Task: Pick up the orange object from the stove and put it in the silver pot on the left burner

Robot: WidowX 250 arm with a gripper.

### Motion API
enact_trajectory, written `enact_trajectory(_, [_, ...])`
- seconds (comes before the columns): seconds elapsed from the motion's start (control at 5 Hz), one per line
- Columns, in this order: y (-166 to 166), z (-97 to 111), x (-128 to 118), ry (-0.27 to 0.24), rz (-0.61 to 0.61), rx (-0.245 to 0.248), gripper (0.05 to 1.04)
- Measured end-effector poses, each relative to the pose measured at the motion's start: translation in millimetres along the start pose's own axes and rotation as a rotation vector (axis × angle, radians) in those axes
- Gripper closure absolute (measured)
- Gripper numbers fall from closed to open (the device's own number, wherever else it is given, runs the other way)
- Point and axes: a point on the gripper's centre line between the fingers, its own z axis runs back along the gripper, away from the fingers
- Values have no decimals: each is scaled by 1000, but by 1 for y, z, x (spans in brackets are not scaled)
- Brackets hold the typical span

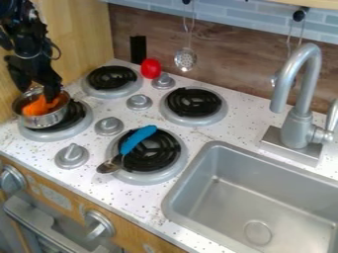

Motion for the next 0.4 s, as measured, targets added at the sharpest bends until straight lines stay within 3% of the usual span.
enact_trajectory(0.2, [-1,35,15,-100,-17,12,73])
enact_trajectory(0.4, [-11,85,33,-258,-30,30,73])
